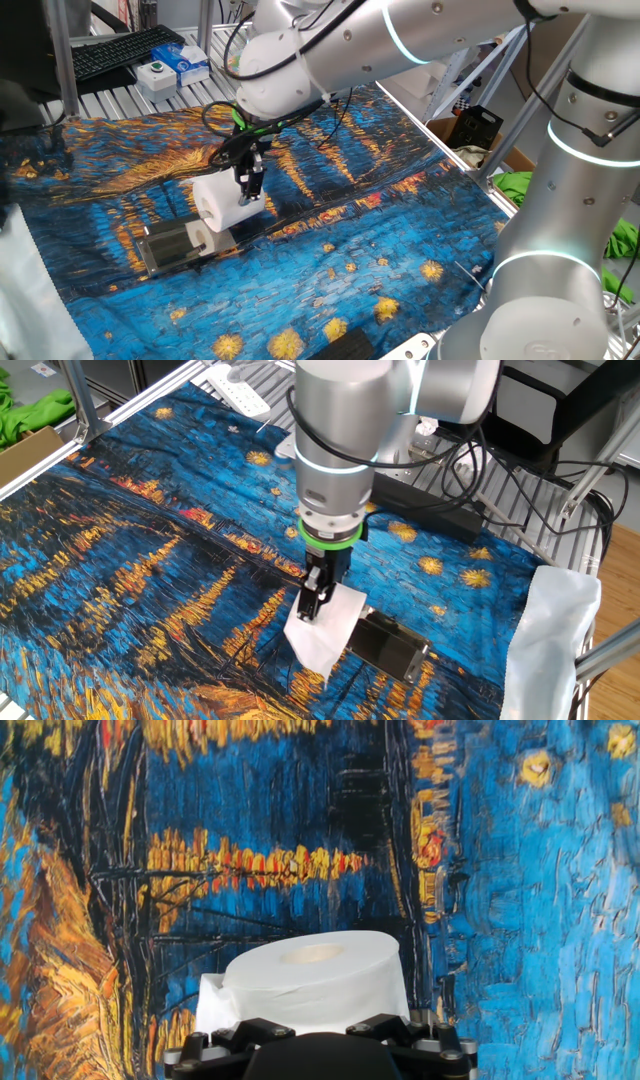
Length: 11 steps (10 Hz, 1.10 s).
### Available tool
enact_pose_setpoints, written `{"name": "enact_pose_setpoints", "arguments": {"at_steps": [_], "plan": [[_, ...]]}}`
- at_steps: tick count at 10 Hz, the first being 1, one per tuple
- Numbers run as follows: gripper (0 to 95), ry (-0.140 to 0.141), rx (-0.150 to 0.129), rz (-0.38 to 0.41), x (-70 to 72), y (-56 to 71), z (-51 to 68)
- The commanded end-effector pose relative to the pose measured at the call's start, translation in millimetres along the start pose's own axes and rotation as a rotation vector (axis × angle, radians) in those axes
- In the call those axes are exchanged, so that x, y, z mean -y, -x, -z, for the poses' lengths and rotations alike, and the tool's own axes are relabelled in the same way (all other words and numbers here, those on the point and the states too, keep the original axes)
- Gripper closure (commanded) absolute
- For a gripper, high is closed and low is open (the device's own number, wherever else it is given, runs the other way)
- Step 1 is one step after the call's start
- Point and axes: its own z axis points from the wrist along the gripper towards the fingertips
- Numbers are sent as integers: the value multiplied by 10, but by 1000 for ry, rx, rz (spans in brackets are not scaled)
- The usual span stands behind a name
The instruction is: Put the toilet paper on its holder
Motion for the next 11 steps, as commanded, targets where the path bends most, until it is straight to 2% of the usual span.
{"name": "enact_pose_setpoints", "arguments": {"at_steps": [1,3,5,6,7,11], "plan": [[950,-3,-3,11,31,-40,34],[950,-4,-2,26,30,-33,35],[950,-2,-1,83,36,14,64],[950,-3,-1,90,41,19,74],[950,-1,-17,96,64,63,100],[950,2,-21,95,135,74,54]]}}
